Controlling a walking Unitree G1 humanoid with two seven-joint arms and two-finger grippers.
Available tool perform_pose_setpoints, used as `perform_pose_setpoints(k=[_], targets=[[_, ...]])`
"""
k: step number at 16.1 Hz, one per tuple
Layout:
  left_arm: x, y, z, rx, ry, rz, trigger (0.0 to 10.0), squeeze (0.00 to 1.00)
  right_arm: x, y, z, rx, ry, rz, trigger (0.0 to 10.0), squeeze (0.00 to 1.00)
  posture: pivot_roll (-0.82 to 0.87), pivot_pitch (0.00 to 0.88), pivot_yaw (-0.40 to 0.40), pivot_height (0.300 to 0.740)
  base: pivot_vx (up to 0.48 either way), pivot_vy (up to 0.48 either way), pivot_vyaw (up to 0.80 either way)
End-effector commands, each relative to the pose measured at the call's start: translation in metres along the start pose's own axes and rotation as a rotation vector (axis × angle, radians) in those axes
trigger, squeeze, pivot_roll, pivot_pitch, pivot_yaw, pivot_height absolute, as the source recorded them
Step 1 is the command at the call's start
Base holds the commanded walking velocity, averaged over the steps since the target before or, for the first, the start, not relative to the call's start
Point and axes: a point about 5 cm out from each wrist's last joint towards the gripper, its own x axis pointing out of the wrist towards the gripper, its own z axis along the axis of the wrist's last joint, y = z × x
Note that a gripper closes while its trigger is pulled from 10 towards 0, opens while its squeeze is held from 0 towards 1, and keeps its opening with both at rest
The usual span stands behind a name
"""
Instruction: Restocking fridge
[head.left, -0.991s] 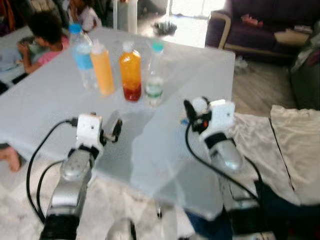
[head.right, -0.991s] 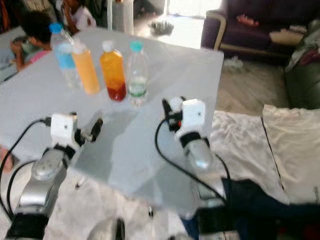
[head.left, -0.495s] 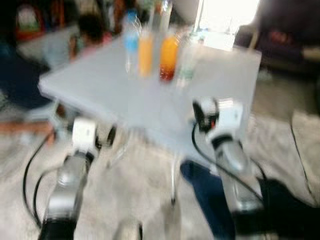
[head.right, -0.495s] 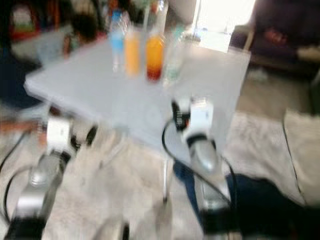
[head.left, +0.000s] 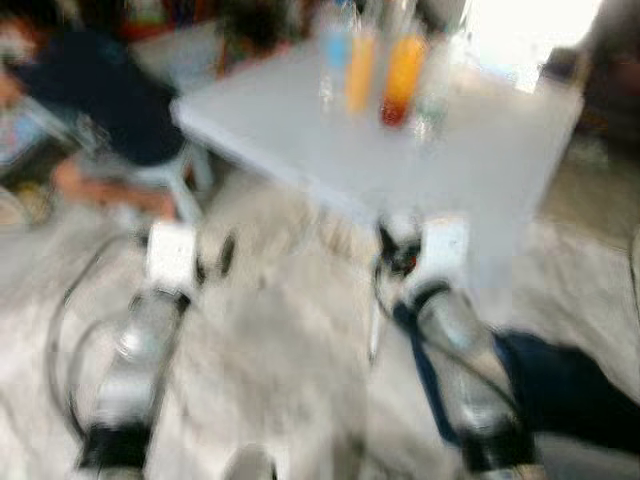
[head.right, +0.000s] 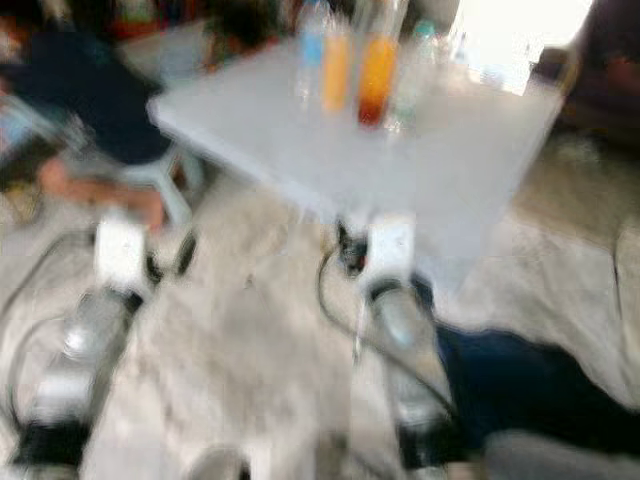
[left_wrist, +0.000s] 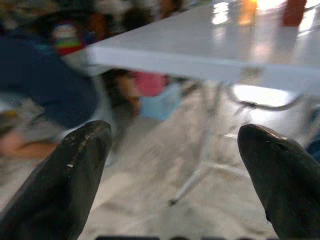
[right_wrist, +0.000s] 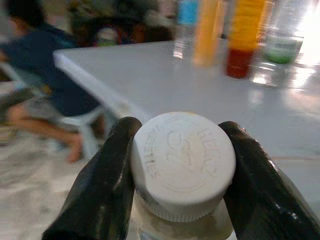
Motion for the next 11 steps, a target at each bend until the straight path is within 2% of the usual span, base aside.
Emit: perform_pose_setpoints(k=[1,5,8,11], targets=[[0.002,-0.002,0.002,0.002,-0.01,0.002,10.0,0.0,0.005,0.0,0.017,-0.019,-0.072,0.018,10.0,0.0,0.14,0.0,-0.014,0.74,-0.296,0.0,0.79],[-0.004,0.002,0.0,0.027,-0.009,0.021,10.0,0.0,0.007,-0.003,0.019,-0.027,-0.072,0.008,10.0,0.0,0.17,0.0,-0.018,0.74,-0.061,0.0,0.78],[-0.011,0.007,-0.006,0.005,-0.003,0.036,10.0,0.0,0.006,-0.004,0.016,-0.008,-0.055,0.0,10.0,0.0,0.15,0.0,-0.019,0.74,0.0,0.0,0.0],[-0.016,0.006,-0.008,-0.037,-0.008,0.025,10.0,0.0,0.003,-0.005,0.016,0.016,-0.063,0.004,10.0,0.0,0.14,0.0,-0.025,0.74,0.0,0.0,0.0]])
